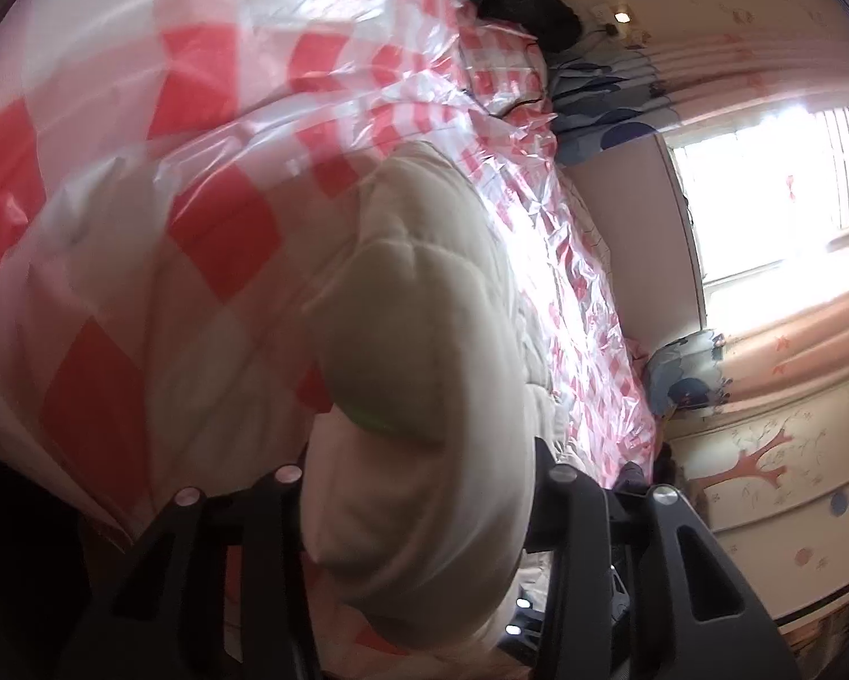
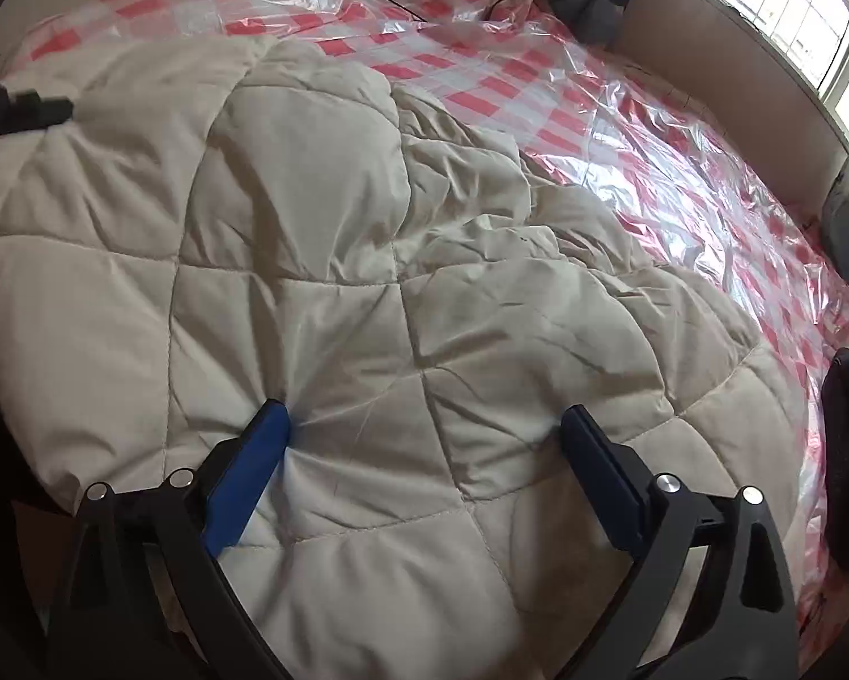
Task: Fold large clothes
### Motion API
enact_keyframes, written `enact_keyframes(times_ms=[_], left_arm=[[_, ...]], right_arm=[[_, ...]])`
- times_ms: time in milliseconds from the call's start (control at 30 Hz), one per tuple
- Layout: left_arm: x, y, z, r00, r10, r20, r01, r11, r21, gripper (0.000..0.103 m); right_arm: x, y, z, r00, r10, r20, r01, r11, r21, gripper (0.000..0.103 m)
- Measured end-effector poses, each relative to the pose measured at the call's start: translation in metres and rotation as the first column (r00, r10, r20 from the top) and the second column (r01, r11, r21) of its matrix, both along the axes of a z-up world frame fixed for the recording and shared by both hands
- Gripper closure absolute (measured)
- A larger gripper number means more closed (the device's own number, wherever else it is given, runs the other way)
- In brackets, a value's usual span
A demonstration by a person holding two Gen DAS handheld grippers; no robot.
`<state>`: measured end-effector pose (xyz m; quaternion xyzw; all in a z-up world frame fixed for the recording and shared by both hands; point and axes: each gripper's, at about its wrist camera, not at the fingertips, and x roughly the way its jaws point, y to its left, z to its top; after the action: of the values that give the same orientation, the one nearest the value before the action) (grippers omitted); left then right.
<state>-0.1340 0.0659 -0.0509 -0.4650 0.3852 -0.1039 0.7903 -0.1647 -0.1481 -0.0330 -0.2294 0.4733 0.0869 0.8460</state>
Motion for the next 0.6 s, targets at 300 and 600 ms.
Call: enact_keyframes(times_ms=[300, 600], left_arm=[[-0.014, -0.049, 0.063, 0.989, -0.084, 0.119, 0.057, 0.975, 0.215, 0.063], [-0.029, -0.147, 0.129, 0.915, -0.317, 0.249, 0.172, 0.865, 0.472, 0.064]], right_arm=[[-0.031, -0.01, -0.001, 0.997, -0.033, 0.067, 0.024, 0.991, 0.134, 0.009], [-0.069, -0.046, 0.031, 0.997, -0.021, 0.08, -0.003, 0.959, 0.284, 0.009]])
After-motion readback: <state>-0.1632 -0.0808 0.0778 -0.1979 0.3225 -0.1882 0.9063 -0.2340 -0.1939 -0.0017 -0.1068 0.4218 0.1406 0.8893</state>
